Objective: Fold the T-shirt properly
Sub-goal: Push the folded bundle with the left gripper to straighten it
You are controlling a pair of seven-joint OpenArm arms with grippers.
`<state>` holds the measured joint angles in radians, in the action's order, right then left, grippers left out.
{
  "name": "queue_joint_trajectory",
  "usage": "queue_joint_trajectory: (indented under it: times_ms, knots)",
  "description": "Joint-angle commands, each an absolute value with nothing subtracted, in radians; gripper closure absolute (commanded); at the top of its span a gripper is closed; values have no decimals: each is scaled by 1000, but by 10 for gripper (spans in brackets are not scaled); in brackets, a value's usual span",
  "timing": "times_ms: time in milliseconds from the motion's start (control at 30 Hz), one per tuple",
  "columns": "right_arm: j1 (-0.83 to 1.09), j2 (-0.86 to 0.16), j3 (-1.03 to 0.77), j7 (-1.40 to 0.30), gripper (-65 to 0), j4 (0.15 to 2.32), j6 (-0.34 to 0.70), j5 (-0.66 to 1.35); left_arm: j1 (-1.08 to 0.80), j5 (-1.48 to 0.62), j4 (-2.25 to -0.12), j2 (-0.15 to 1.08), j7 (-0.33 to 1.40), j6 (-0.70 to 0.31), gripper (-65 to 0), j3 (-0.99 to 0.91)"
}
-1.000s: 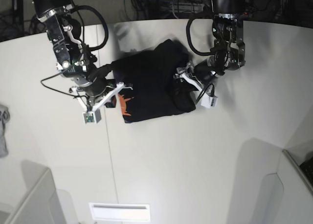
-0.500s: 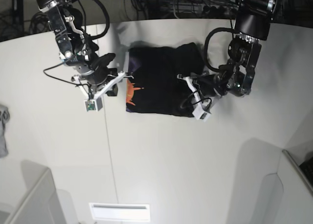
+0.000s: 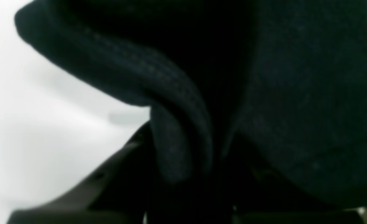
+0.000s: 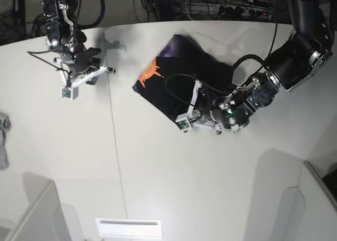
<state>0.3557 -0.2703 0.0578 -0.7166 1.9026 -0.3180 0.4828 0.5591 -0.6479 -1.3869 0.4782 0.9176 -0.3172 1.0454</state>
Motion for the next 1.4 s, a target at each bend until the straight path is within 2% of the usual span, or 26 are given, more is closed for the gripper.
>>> queue_joint_trajectory:
  times_ms: [0, 200, 400, 767, 1067, 1367]
  knots:
    - [363, -277, 44, -697, 0, 1922, -317, 484, 570, -535, -1382, 484, 935, -315, 0, 1079]
    - [420, -211, -35, -697, 0, 1922, -318, 484, 542, -171, -1399, 481, 745, -561, 0, 1152]
    - [435, -160, -38, -697, 0, 1920, -320, 484, 504, 44, -1397, 437, 625, -696, 0, 1152]
    - [447, -124, -41, -697, 0, 1919, -320, 483, 506, 67, -1391, 386, 458, -698, 0, 1165]
    - [447, -124, -41, -697, 0, 1919, -320, 483, 530, 67, -1389, 363, 450, -698, 0, 1285]
    - [461, -124, -42, -697, 0, 1919, -320, 483, 536, 67, -1391, 341, 460, -698, 0, 1291]
